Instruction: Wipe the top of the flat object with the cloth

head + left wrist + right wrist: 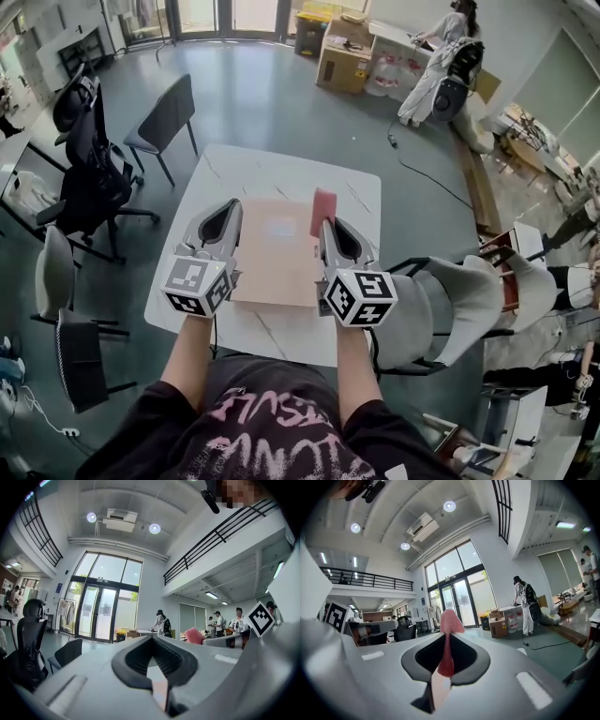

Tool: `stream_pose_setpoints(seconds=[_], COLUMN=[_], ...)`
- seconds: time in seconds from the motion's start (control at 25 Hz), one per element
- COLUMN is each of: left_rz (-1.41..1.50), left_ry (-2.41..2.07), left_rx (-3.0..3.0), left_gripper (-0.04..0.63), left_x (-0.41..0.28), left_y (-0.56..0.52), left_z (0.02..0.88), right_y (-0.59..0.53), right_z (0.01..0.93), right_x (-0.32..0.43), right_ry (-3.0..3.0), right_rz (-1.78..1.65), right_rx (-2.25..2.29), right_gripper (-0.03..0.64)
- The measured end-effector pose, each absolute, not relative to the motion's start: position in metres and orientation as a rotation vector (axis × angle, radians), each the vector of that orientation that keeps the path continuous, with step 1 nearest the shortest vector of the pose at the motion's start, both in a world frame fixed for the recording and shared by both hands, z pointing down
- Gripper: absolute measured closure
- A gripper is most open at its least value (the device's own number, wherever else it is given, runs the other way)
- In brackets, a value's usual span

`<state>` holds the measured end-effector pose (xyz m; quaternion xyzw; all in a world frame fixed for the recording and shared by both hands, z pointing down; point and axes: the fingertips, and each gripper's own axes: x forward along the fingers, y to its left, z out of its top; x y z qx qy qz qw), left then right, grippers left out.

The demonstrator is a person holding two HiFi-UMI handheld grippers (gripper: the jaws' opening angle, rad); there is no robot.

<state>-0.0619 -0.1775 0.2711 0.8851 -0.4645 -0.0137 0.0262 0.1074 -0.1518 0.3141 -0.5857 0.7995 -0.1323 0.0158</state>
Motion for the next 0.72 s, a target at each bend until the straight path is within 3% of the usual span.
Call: stream_pose_setpoints(seconds=[0.72], left_rz=[-0.075], left_ry=[-1.448], left_rx=[2.775], left_gripper=[0.595], left_x=[-0.059], left_y=[-0.176], left_z=[0.255], right_y=[-0.151], right_z=[0.292], right_x=[0.110], right_ry=[2.503], right_rz=[-0.284], right_rx=[-1.827], right_gripper=[0.569])
